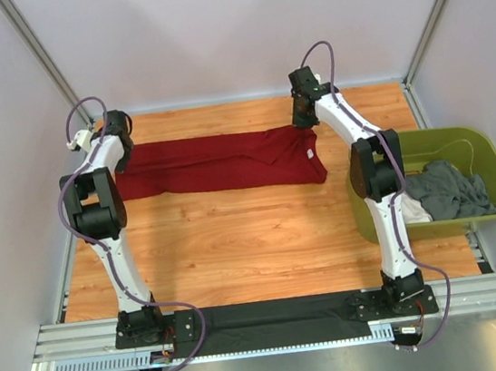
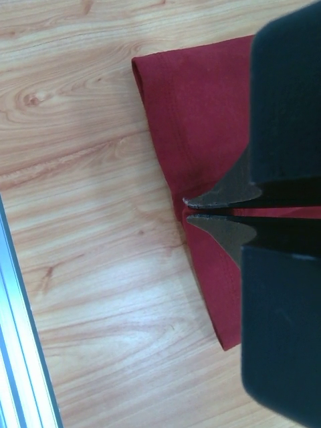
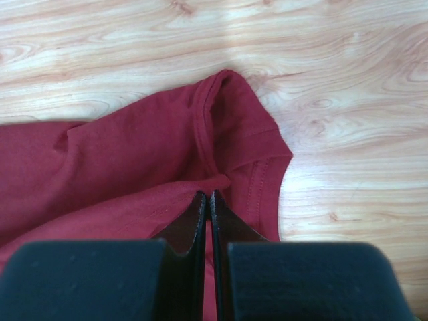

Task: Fold and stack the t-shirts
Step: Fold the tshirt

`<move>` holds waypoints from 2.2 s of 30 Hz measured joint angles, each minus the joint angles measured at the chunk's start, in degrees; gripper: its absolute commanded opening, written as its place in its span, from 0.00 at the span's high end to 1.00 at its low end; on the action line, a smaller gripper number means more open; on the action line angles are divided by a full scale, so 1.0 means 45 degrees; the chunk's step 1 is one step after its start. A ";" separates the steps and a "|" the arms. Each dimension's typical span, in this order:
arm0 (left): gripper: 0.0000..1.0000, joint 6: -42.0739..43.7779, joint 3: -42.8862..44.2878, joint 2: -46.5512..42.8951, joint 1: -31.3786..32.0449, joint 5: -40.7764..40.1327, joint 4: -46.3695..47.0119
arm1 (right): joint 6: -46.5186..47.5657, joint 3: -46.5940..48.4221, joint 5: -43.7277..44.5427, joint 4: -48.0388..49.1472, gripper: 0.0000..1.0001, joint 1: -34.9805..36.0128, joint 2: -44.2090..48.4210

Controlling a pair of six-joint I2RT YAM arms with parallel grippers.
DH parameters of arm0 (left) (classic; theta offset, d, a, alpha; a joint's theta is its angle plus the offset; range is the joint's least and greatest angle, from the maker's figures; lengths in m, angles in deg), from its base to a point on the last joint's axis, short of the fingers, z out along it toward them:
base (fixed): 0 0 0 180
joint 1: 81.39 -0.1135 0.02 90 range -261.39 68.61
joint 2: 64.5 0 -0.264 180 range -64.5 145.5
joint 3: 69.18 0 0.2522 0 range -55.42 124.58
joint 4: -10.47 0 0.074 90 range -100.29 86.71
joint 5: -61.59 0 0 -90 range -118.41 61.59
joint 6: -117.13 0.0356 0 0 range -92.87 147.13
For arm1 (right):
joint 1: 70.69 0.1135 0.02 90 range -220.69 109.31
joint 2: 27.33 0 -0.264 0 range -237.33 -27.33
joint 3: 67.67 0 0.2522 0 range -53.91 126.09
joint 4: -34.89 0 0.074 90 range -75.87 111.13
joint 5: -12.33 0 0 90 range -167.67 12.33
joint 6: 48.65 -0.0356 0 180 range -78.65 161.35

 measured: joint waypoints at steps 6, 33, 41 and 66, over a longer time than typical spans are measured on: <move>0.72 0.0962 0.0039 0.0185 0.0000 0.0408 0.0481 | 0.0087 0.0529 -0.0661 0.0000 0.77 0.0000 -0.0335; 0.09 0.6387 -0.2011 -0.3891 0.2652 0.6300 0.3303 | -0.2030 -0.4279 -0.3157 0.0918 0.25 0.0374 0.3206; 0.16 0.6528 -0.1545 -0.1957 0.3395 0.7966 0.3133 | -0.2929 -0.5372 -0.3730 0.1651 0.34 0.0389 0.3157; 0.22 0.2880 0.0010 -0.0602 0.8106 0.7077 0.3327 | -0.2433 -0.5557 -0.1715 0.2312 0.96 0.0491 0.1700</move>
